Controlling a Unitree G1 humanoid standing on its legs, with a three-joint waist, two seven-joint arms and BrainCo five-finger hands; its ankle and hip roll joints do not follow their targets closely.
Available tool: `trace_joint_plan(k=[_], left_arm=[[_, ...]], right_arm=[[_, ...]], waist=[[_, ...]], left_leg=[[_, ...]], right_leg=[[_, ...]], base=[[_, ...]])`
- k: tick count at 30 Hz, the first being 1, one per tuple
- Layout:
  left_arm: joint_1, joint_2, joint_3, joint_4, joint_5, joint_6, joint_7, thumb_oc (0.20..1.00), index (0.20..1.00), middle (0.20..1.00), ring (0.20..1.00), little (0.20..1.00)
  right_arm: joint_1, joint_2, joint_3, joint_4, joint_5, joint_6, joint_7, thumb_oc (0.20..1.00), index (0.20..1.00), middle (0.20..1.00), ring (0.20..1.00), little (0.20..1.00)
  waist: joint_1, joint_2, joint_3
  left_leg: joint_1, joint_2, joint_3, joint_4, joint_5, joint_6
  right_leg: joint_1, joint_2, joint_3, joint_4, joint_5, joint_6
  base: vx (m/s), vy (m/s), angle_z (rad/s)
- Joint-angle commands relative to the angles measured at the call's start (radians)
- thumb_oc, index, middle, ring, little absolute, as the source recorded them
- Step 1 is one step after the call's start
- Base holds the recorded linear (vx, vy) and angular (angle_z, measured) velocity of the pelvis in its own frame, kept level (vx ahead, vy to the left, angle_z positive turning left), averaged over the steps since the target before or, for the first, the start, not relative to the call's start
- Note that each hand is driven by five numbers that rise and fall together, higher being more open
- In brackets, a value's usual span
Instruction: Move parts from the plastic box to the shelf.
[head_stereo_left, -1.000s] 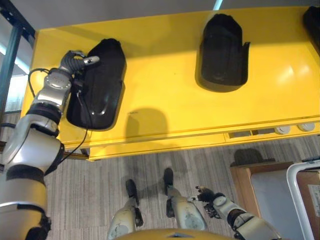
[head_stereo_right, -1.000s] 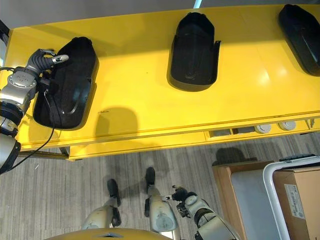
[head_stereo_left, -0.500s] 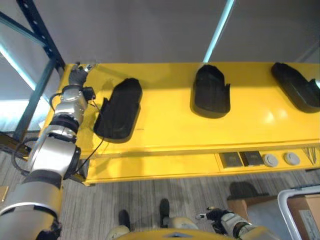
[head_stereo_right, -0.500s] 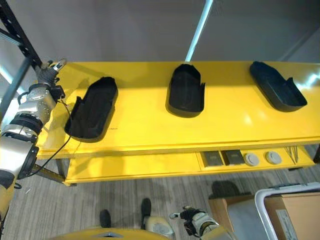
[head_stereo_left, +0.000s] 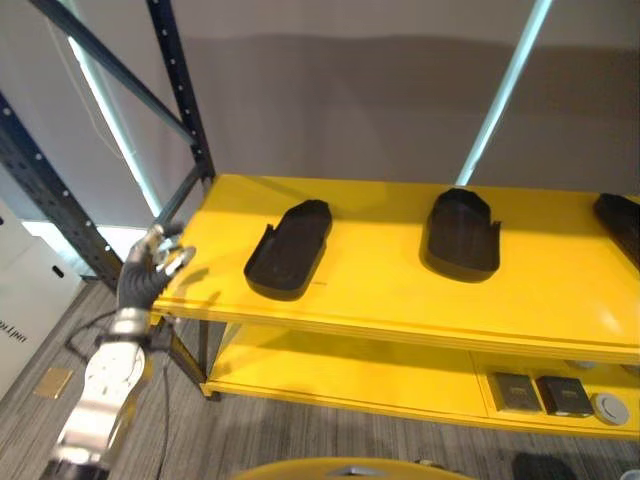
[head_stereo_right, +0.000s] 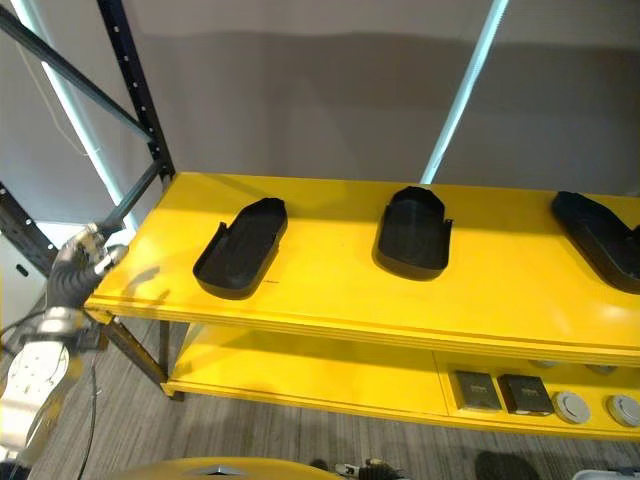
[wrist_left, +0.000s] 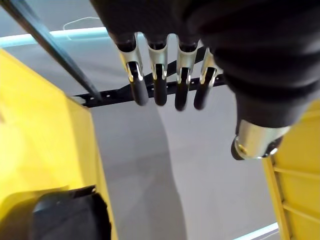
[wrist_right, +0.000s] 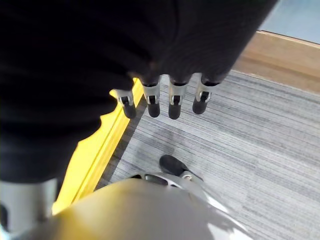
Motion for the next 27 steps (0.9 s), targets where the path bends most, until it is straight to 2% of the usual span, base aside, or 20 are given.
trace_joint_plan(k=[1, 7, 12, 19, 27], left_arm=[[-0.105, 0.011, 0.051, 0.011, -0.003, -0.072, -0.106, 0.2, 0.2, 0.2, 0.2, 0.2], [-0.043, 0.036, 0.005, -0.011, -0.047, -0.039, -0.193, 0.2, 0.2, 0.2, 0.2, 0.2], [-0.079, 0.046, -0.083, 0.036, -0.056, -0.018, -0.231, 0.2, 0.2, 0.2, 0.2, 0.2], [-0.181, 0.013, -0.178, 0.144, -0.052, 0.0, -0.226, 0.2, 0.2, 0.2, 0.2, 0.2], [-0.216, -0.029, -0.196, 0.203, -0.067, 0.001, -0.215, 0.2, 0.2, 0.2, 0.2, 0.2]], right_arm=[[-0.069, 0.039, 0.033, 0.088, -0.026, -0.026, 0.0, 1.0, 1.0, 1.0, 1.0, 1.0], [-0.082, 0.049, 0.047, 0.096, -0.036, -0.027, 0.011, 1.0, 1.0, 1.0, 1.0, 1.0], [-0.091, 0.05, 0.057, 0.066, -0.009, -0.032, 0.013, 1.0, 1.0, 1.0, 1.0, 1.0], [-0.095, 0.037, 0.046, 0.042, 0.036, -0.03, -0.008, 1.0, 1.0, 1.0, 1.0, 1.0], [-0.05, 0.033, 0.034, 0.058, 0.042, -0.026, -0.01, 1.0, 1.0, 1.0, 1.0, 1.0]], waist=[[-0.016, -0.038, 0.044], [-0.009, -0.036, 0.049], [-0.028, -0.036, 0.056], [-0.068, -0.04, 0.086], [-0.097, -0.042, 0.077]], left_leg=[[0.044, 0.025, -0.075, 0.001, -0.104, -0.004], [0.039, 0.021, -0.088, 0.001, -0.1, -0.002], [0.025, 0.026, -0.082, 0.001, -0.095, -0.006], [-0.046, 0.048, -0.048, 0.001, -0.075, -0.016], [-0.043, 0.058, -0.017, 0.001, -0.081, -0.02]], right_leg=[[0.092, -0.09, -0.031, 0.002, -0.119, 0.09], [0.099, -0.093, -0.035, 0.002, -0.119, 0.088], [0.078, -0.089, -0.029, 0.002, -0.113, 0.088], [-0.015, -0.069, 0.004, 0.002, -0.097, 0.089], [-0.03, -0.059, 0.031, 0.002, -0.103, 0.088]], base=[[0.01, 0.012, 0.07], [0.0, 0.001, 0.07], [0.0, -0.004, 0.05], [-0.06, -0.025, -0.14], [0.01, -0.021, -0.17]])
